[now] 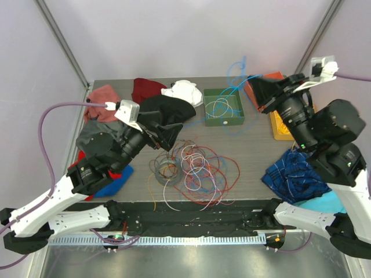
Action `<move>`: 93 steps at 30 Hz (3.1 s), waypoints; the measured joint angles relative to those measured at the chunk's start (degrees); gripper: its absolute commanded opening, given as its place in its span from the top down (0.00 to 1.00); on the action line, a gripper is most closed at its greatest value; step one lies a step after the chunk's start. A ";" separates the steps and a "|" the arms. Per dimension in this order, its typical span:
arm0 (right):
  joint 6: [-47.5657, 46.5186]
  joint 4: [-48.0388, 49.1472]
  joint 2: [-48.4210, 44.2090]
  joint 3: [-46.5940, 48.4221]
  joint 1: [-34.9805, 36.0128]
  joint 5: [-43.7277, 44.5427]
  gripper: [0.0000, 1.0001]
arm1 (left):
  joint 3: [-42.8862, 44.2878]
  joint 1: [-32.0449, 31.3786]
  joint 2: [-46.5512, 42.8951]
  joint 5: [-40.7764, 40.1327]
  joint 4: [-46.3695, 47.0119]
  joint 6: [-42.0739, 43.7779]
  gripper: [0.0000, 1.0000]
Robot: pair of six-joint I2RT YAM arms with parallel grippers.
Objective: Untangle the cables
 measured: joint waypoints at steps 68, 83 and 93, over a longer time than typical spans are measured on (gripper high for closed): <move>11.98 -13.07 4.81 11.93 0.00 -22.12 0.99 | -27.54 0.00 35.56 19.47 72.59 -9.03 0.03; 13.03 -13.25 3.56 10.45 0.00 -22.45 0.99 | -22.51 0.00 39.65 20.92 71.97 -12.35 1.00; 8.44 -13.64 2.80 12.68 0.00 -11.39 0.99 | -34.27 1.14 22.80 5.44 42.95 -20.15 1.00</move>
